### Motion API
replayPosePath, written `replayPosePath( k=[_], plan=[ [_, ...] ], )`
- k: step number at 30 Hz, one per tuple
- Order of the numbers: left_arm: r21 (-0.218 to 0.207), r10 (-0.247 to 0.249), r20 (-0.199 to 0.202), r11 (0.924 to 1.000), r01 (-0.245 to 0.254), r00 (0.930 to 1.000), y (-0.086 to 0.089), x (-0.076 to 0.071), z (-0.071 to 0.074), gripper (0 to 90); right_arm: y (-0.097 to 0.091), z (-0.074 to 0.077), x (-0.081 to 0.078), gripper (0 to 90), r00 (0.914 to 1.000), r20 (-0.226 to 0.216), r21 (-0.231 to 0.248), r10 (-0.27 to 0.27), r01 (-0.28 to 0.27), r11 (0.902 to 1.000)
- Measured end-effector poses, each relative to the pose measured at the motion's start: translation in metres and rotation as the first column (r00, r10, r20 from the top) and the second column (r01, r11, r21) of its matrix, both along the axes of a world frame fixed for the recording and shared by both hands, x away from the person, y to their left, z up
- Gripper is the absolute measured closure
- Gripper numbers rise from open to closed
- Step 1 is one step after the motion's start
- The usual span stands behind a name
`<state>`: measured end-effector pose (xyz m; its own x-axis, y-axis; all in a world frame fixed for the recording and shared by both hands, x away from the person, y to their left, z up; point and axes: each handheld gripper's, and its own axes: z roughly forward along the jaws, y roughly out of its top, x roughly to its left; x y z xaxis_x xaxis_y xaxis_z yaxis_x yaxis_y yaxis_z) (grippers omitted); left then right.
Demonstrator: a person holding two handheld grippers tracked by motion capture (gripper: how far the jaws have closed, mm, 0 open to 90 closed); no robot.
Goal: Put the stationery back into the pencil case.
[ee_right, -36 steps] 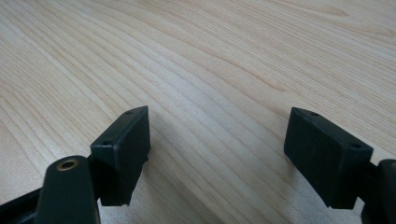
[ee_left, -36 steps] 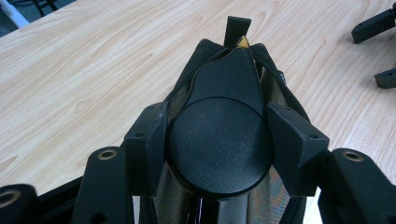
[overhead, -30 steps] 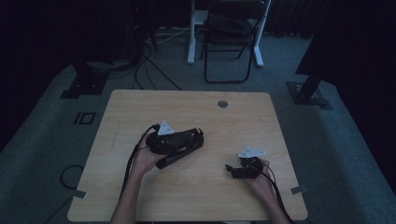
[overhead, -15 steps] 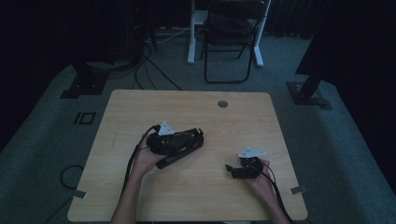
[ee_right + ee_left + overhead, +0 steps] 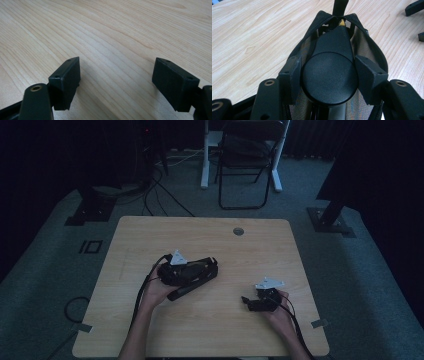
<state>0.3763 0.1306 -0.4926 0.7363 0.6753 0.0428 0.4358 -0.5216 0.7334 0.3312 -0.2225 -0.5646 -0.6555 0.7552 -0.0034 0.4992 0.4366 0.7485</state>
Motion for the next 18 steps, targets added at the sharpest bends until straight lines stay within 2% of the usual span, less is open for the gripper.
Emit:
replayPosePath(
  k=[18],
  plan=[
    [0.016,-0.001,-0.023,0.9999,0.001,0.9997,-0.0022,0.0024,-0.0041,41.8,0.0000,0.0000,0.0000,22.6,1.0000,0.000,0.000,0.000,0.000,1.0000]
  ],
)
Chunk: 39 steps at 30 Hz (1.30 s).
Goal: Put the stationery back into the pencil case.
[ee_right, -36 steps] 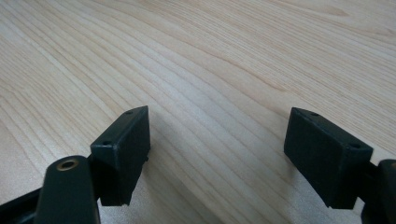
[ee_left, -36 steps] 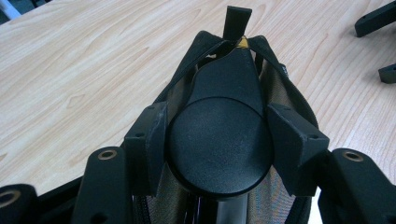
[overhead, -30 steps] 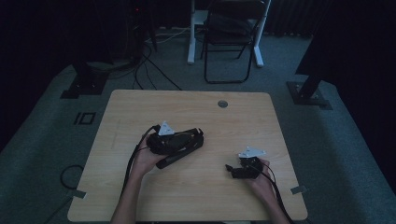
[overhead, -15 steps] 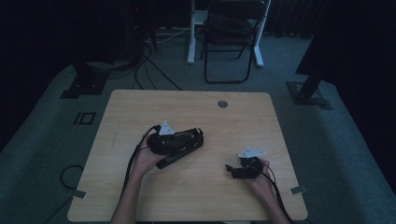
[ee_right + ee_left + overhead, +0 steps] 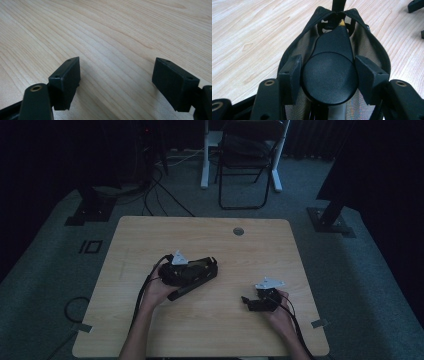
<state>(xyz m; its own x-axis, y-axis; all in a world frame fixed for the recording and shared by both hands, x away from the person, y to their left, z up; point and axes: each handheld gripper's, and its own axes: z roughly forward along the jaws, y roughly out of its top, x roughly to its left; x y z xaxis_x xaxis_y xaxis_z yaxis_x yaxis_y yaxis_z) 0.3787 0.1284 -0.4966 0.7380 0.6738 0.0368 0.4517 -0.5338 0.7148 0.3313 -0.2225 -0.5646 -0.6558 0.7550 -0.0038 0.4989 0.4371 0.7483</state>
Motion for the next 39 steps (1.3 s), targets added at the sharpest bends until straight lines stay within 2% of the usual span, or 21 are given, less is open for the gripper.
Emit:
replayPosePath(
  k=[3,7,11,17,26,39],
  plan=[
    [0.003,0.003,-0.007,1.0000,-0.003,1.0000,-0.0005,0.0005,-0.0012,41.8,0.0000,0.0000,0.0000,22.6,1.0000,0.000,0.000,0.000,0.000,1.0000],
    [0.028,0.000,-0.021,0.9996,0.001,0.9998,-0.0022,0.0014,-0.0066,41.7,0.0000,0.0000,0.0000,22.6,1.0000,0.000,0.000,0.000,0.000,1.0000],
    [0.026,0.002,-0.022,0.9997,-0.001,0.9998,-0.0023,0.0014,-0.0064,41.8,0.0000,0.0000,0.0000,22.6,1.0000,0.000,0.000,0.000,0.000,1.0000],
    [0.050,0.001,-0.033,0.9988,0.001,0.9994,-0.0053,0.0024,-0.0081,41.7,0.0000,0.0000,0.0000,22.6,1.0000,0.000,0.000,0.000,0.000,1.0000],
    [0.041,-0.001,-0.053,0.9991,0.003,0.9986,-0.0054,0.0036,-0.0093,41.5,0.0000,0.0000,0.0000,22.6,1.0000,0.000,0.000,0.000,0.000,1.0000],
    [0.036,0.001,-0.058,0.9993,0.001,0.9983,-0.0051,0.0034,-0.0103,41.1,0.0000,0.0000,0.0000,22.6,1.0000,0.000,0.000,0.000,0.000,1.0000]
  ],
)
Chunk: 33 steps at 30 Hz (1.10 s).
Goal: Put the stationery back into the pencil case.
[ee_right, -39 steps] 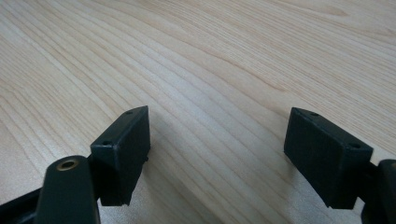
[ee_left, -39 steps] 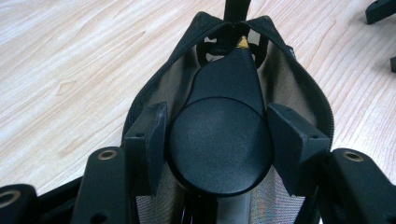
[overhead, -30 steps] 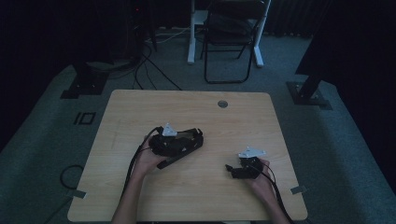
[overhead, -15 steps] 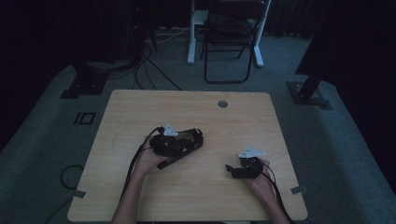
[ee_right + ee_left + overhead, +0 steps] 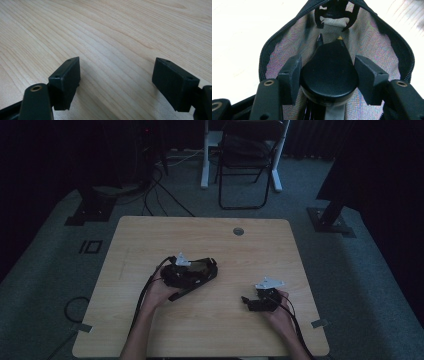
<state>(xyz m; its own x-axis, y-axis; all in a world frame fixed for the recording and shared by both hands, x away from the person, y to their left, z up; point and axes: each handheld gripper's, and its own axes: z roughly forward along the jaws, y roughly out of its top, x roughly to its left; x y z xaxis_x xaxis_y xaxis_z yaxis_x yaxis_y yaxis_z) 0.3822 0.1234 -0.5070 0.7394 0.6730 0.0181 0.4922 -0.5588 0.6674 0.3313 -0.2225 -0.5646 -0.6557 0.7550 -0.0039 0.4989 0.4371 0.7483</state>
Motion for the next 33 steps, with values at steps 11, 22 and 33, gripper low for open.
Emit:
replayPosePath(
  k=[11,22,33],
  plan=[
    [-0.029,0.004,0.032,0.9996,-0.003,0.9995,0.002,-0.003,0.005,34.7,0.000,0.000,0.000,22.6,1.0000,0.000,0.000,0.000,0.000,1.0000],
    [-0.128,0.043,0.108,0.9914,-0.029,0.9932,0.007,-0.014,0.024,41.8,0.000,0.000,0.000,22.6,1.0000,0.000,0.000,0.000,0.000,1.0000],
    [-0.146,0.023,0.179,0.9892,0.003,0.9836,0.008,-0.041,0.040,49.8,0.000,0.000,0.000,22.5,1.0000,-0.001,0.001,-0.001,0.001,1.0000]
  ],
)
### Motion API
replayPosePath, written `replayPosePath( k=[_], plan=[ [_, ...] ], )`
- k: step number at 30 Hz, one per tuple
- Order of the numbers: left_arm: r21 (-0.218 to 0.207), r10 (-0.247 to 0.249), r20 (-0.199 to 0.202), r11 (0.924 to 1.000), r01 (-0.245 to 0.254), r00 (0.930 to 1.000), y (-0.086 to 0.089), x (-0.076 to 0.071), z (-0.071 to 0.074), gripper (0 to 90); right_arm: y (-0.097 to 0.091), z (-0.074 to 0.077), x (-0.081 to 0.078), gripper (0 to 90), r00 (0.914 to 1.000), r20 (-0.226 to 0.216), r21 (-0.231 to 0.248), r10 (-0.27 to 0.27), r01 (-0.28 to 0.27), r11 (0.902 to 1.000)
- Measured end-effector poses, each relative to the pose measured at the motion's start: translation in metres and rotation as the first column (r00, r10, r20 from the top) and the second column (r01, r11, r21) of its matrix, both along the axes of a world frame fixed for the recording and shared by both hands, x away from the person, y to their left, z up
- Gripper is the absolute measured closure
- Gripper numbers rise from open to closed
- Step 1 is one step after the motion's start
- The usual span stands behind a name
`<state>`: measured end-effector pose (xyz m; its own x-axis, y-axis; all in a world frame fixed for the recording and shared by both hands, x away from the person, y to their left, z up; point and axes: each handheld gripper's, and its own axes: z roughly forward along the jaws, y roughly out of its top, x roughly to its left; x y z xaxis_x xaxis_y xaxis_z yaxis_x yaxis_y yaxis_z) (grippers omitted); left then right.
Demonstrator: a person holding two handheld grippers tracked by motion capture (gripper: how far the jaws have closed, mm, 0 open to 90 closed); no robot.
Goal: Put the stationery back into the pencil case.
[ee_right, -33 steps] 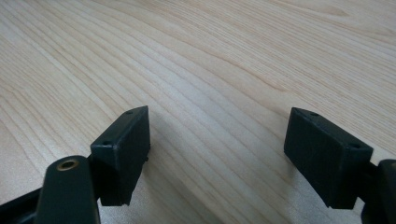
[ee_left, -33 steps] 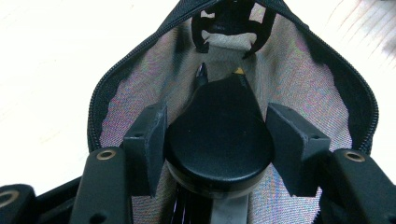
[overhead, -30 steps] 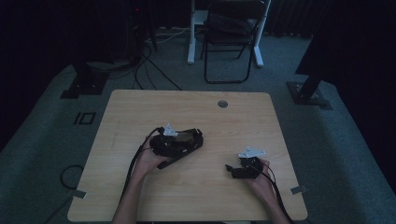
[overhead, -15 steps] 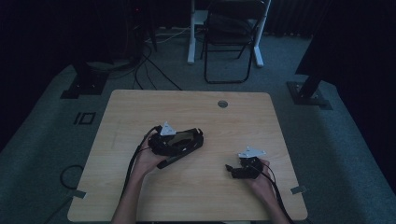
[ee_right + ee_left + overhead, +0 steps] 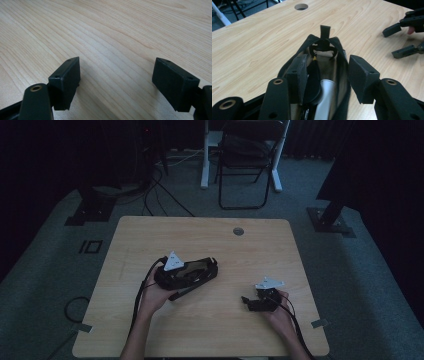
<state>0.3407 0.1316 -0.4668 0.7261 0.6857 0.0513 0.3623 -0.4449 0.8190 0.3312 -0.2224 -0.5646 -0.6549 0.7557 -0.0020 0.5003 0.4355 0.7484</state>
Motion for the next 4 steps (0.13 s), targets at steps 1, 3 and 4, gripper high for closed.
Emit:
replayPosePath(
  k=[1,3,4],
  plan=[
    [-0.005,0.002,0.005,1.0000,-0.002,1.0000,-0.0004,-0.0026,0.0001,49.6,0.0001,0.0000,0.0000,22.5,1.0000,0.000,0.001,-0.001,0.001,1.0000],
    [-0.002,-0.001,0.014,1.0000,0.001,0.9999,0.0000,-0.0070,0.0001,49.1,0.0000,-0.0001,0.0001,22.5,1.0000,0.001,0.000,0.000,0.000,1.0000],
    [-0.004,0.001,0.016,1.0000,-0.001,0.9999,0.0001,-0.0084,-0.0002,48.9,0.0000,0.0000,0.0001,22.5,1.0000,0.000,0.001,0.000,0.000,1.0000]
  ],
)
